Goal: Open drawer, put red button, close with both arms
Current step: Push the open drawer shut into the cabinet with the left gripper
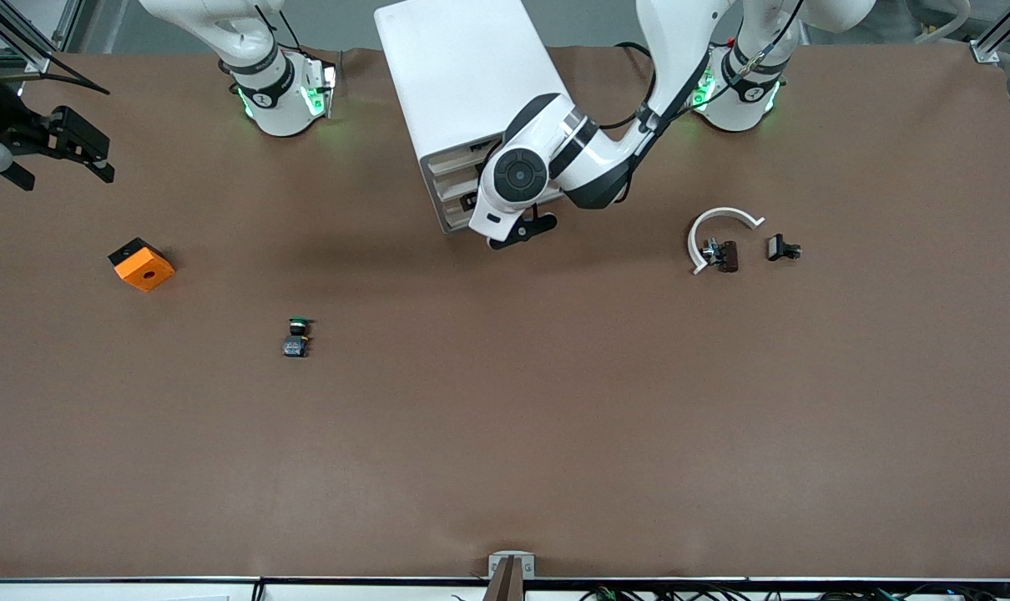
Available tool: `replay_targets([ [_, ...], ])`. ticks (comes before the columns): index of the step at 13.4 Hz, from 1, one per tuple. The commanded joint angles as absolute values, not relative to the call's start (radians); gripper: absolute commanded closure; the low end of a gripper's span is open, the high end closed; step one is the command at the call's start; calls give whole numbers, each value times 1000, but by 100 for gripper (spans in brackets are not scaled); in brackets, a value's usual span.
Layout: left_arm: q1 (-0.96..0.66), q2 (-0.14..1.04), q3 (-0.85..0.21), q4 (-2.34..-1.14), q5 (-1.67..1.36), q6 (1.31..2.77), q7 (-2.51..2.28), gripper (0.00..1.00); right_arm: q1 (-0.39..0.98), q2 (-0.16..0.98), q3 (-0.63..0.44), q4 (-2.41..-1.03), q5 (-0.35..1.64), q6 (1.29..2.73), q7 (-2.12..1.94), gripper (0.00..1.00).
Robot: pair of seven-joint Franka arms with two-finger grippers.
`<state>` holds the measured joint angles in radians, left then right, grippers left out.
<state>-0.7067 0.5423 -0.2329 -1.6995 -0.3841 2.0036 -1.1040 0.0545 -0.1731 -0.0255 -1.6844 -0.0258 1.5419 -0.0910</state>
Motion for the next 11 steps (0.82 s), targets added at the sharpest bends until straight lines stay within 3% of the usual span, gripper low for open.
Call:
replay_targets([
  [1,-713,545,-247,-1687,-408,1971,-1121,0,51,-178,-23,-1675,-46,1534,-91,0],
  [11,-719,568,-272,-1683,-408,1950,-1155,0,52,-173,-23,-1674,-44,1534,-91,0],
])
